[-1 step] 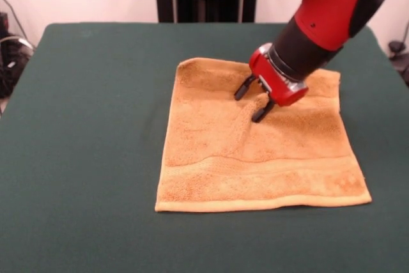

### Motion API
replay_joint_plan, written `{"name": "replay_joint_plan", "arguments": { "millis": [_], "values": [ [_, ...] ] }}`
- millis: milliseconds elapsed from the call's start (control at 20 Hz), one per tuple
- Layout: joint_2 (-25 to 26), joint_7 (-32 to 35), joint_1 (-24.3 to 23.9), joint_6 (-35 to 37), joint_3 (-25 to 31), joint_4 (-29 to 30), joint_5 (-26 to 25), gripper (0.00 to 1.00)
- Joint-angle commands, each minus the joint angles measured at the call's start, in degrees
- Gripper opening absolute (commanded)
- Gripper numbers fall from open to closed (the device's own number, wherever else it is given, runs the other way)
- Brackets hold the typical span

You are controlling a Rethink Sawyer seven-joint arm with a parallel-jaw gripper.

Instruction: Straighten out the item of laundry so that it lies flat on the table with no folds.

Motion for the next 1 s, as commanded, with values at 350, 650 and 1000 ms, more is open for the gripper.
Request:
{"name": "replay_joint_plan", "arguments": {
  "millis": [350,650,1000],
  "values": [
    [20.3,21.35,-2.57,11.53,-2.12,-22.19,5.84,1.0],
    [18.6,21.19,-2.18,16.83,-4.14,-23.1,5.98,1.0],
    [18.58,24.24,-3.2,21.56,-7.44,-28.07,7.9,1.0]
  ]
}}
